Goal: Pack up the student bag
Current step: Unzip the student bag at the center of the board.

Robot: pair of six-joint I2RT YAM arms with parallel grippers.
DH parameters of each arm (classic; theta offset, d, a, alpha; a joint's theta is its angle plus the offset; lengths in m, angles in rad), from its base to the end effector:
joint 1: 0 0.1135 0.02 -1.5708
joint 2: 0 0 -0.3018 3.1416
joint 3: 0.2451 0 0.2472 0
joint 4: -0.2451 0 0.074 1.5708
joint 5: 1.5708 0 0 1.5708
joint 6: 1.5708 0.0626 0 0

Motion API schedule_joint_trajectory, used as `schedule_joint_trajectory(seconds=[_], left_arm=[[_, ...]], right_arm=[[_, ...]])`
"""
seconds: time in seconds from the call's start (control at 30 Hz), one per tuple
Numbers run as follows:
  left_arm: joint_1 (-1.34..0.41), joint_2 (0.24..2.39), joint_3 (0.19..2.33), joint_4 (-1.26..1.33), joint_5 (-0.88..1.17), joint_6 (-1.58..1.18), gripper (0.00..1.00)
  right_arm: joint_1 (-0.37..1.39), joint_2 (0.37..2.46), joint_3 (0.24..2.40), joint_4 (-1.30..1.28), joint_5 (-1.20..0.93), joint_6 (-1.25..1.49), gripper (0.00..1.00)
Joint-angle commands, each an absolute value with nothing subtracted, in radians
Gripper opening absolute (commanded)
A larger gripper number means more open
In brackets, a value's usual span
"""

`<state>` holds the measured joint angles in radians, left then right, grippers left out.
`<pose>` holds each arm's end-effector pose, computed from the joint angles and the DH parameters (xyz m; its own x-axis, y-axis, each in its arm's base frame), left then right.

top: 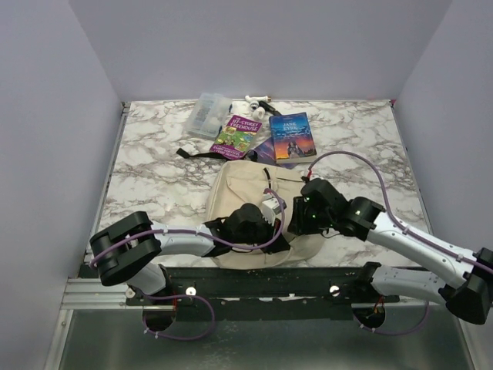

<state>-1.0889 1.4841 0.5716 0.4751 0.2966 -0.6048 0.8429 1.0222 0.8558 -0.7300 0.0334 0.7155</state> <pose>0.1271 -0.2825 0.2045 -0.7131 0.1902 -0.6748 0.6864 0.3850 -0.6169 0.1308 0.1437 0.2838 -0.8726 0.0063 -0.4884 -0.2118 0.8962 0.3899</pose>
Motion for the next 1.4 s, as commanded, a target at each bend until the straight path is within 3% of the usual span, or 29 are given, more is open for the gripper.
schedule_joint_trajectory(seconds=[0.0, 0.33, 0.37, 0.47, 0.5, 0.73, 0.87, 1.03, 1.37], left_arm=[[-1.091, 1.469, 0.599, 0.492, 0.316, -0.584, 0.0], [-1.091, 1.457, 0.596, 0.491, 0.323, -0.597, 0.0], [-1.091, 1.454, 0.596, 0.491, 0.321, -0.596, 0.0], [-1.086, 1.445, 0.597, 0.489, 0.319, -0.594, 0.0], [-1.086, 1.442, 0.595, 0.489, 0.318, -0.596, 0.0], [-1.085, 1.445, 0.563, 0.489, 0.299, -0.62, 0.0], [-1.083, 1.421, 0.557, 0.487, 0.295, -0.608, 0.0], [-1.083, 1.414, 0.549, 0.488, 0.286, -0.614, 0.0], [-1.083, 1.386, 0.507, 0.487, 0.292, -0.605, 0.0]], right_arm=[[0.902, 1.111, 0.9, -0.789, 0.259, 0.738, 0.42], [1.055, 1.261, 0.954, -0.897, 0.485, 0.798, 0.4], [1.062, 1.273, 0.962, -0.906, 0.509, 0.803, 0.36], [1.074, 1.314, 0.992, -0.951, 0.562, 0.834, 0.06], [1.074, 1.319, 0.999, -0.963, 0.574, 0.844, 0.01], [1.066, 1.161, 1.007, -0.924, 0.599, 0.872, 0.0], [1.011, 1.039, 0.987, -0.795, 0.488, 0.838, 0.0], [0.931, 1.026, 0.969, -0.758, 0.52, 0.817, 0.0], [0.485, 0.966, 0.899, -0.587, 0.32, 0.628, 0.0]])
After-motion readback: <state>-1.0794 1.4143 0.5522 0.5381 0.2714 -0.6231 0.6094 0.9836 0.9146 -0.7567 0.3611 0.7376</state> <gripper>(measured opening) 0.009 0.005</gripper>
